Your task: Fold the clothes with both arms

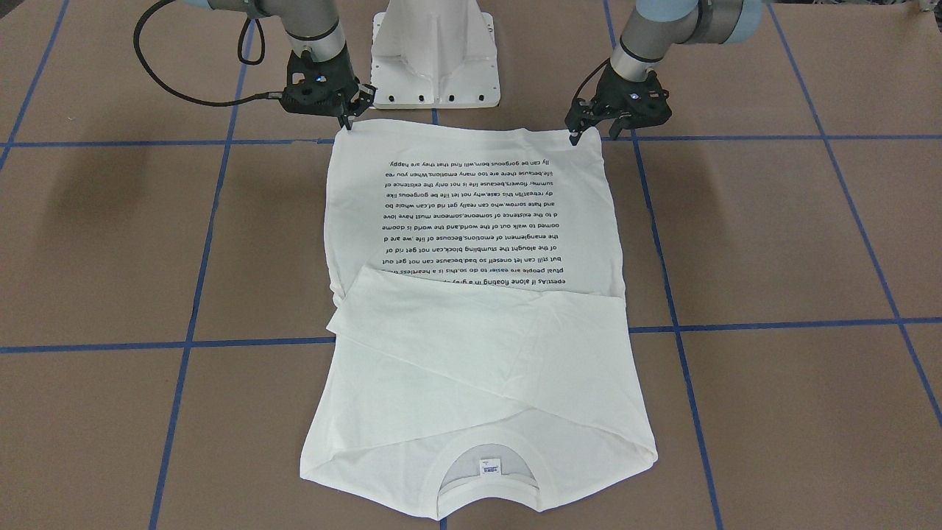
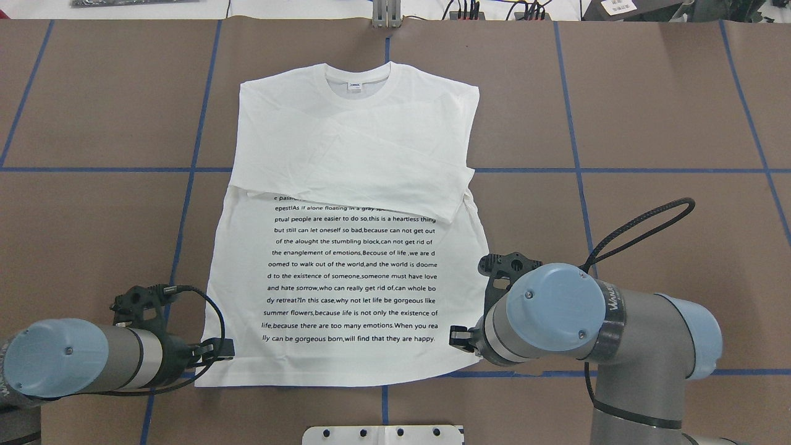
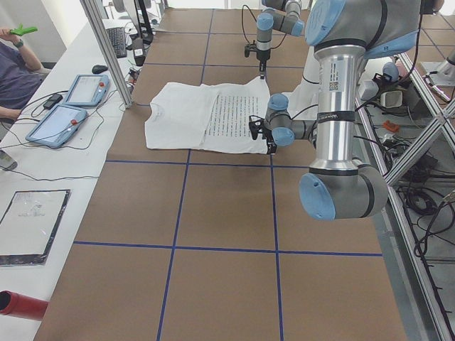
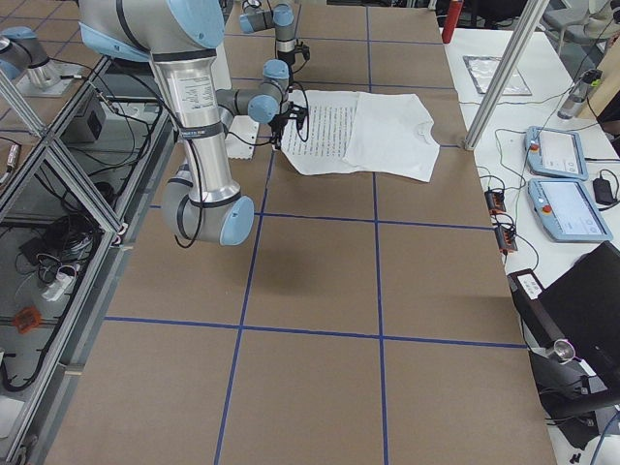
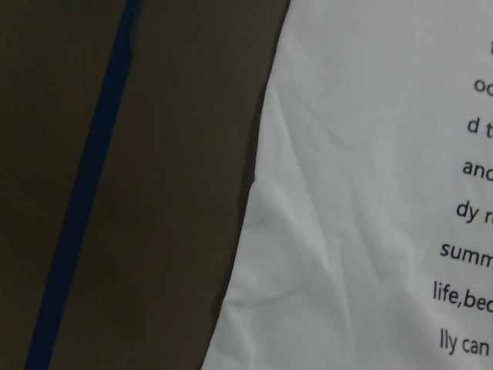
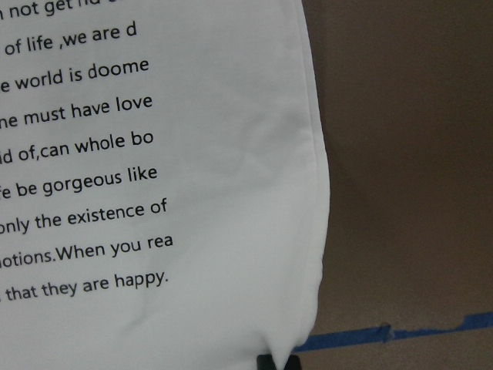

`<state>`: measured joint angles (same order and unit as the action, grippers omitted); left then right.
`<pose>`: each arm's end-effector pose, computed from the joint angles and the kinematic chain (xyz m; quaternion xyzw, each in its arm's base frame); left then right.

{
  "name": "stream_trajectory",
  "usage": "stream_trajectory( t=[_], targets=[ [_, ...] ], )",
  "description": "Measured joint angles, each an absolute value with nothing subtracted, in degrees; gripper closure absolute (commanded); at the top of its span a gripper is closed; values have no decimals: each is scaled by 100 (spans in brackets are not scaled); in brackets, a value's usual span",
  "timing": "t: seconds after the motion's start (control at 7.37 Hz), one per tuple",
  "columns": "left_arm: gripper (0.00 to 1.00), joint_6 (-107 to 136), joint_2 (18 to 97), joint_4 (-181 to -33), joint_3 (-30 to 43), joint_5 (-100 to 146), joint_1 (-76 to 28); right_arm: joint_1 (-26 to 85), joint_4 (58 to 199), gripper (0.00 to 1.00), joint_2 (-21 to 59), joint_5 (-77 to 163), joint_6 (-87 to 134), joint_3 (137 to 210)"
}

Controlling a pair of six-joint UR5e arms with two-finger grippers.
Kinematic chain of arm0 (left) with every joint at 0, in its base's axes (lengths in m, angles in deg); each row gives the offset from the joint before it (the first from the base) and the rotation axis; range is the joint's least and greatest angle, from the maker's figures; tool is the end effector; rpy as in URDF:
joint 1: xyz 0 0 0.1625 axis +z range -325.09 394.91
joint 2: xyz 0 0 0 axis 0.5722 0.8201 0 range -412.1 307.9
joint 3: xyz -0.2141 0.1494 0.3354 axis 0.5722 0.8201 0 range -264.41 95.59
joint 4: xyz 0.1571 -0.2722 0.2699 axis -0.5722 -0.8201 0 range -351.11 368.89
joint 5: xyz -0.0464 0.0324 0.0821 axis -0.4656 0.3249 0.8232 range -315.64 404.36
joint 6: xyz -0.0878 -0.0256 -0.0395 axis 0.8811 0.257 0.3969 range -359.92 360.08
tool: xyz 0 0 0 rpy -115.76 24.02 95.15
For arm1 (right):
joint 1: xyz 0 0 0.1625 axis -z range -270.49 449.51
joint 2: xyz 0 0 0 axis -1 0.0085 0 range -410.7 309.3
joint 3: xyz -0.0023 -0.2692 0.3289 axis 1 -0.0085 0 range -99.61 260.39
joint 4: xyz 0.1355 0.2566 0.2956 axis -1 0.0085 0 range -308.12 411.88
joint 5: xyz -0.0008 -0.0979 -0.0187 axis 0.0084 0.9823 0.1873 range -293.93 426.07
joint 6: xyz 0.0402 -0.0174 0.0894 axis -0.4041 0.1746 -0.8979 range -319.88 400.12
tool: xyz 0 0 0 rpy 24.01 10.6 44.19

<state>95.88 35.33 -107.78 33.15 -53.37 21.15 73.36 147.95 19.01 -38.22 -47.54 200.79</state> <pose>0.4336 -0.2296 0.4043 -0.0304 0.4379 -0.1235 0.8900 -0.4832 -0.2531 0.2563 -0.0531 -0.3903 0.0635 0.9170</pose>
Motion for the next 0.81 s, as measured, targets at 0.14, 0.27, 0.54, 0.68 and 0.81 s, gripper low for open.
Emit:
stream_trajectory(
  t=[0.14, 0.27, 0.54, 0.68, 0.81],
  targets=[
    [24, 9605, 3544, -10654, 3310, -5326, 2153, 7336, 14795, 100, 1896, -3824, -4753, 20082],
    [27, 9611, 3554, -10573, 3296, -5322, 2171, 7331, 14795, 100, 1893, -3825, -4756, 20086],
    [32, 9614, 3565, -10464, 3274, -5322, 2185, 7320, 14795, 100, 1896, -3825, -4755, 20088],
    [34, 9614, 3576, -10423, 3274, -5328, 2195, 7314, 14795, 100, 1898, -3825, -4757, 20088],
    [35, 9614, 3599, -10403, 3272, -5335, 2204, 7305, 14795, 100, 1905, -3825, -4757, 20089]
  ],
)
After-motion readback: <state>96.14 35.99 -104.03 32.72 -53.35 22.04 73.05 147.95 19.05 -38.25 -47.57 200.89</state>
